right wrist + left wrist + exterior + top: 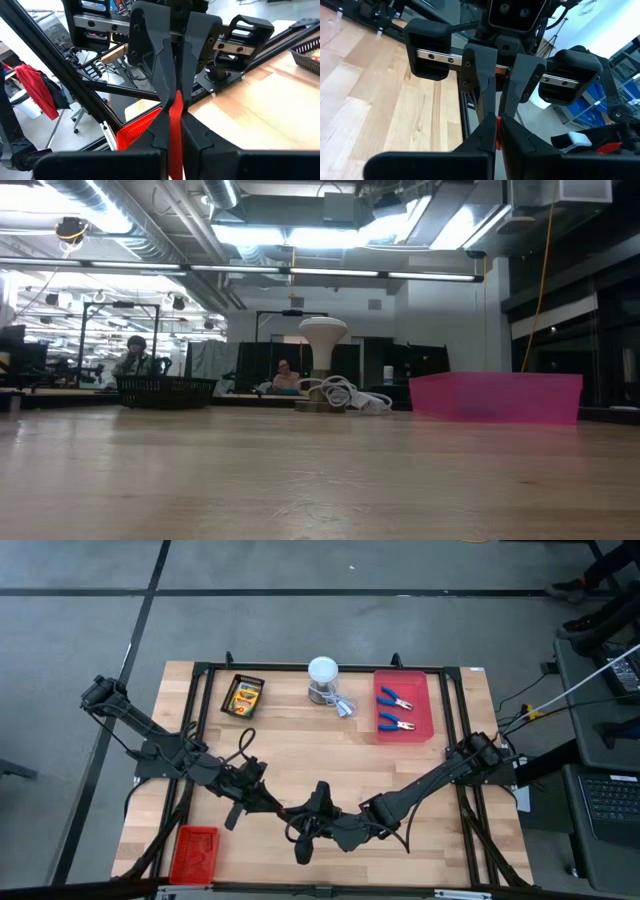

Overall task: Pick & Place School Supplies
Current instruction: Put the red eraser into the red bin

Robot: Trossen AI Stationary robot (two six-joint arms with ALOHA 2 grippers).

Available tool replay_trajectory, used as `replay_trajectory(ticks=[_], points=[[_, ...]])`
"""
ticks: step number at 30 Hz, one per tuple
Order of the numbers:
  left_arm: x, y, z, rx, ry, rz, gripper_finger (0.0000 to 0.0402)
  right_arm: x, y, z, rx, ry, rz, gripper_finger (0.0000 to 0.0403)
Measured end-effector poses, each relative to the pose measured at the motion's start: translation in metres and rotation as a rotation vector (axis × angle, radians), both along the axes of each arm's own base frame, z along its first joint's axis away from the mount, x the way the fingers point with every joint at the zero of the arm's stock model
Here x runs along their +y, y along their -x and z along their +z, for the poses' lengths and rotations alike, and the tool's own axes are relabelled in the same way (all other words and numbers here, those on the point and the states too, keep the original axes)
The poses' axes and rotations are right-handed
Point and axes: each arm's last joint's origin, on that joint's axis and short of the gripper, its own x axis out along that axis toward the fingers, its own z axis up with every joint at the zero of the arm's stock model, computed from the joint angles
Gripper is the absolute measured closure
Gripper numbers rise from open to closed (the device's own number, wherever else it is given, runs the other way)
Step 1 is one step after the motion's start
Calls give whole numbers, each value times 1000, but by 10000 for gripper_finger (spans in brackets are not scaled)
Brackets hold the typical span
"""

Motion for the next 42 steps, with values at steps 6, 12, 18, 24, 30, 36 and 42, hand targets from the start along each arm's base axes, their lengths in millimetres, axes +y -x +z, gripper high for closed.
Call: replay_trajectory(ticks=[6,12,18,24,30,36,42], points=[[0,0,1,-7,5,-2,397,0,0,3,-24,22,4,354],[1,0,1,-2,-2,17,398,0,0,4,-39,0,-22,245],[1,0,0,-1,-15,20,398,0,0,4,-46,-18,-28,204],[-3,2,-6,34,-27,-64,399,-6,0,4,-43,-18,-151,205],[-6,4,-4,32,-12,-61,399,-7,0,3,-31,-4,-169,205],[-15,16,-20,208,-36,-102,399,-11,1,3,-43,20,-281,205],[-33,45,-38,451,-52,-162,399,-9,2,3,-51,7,-302,205]])
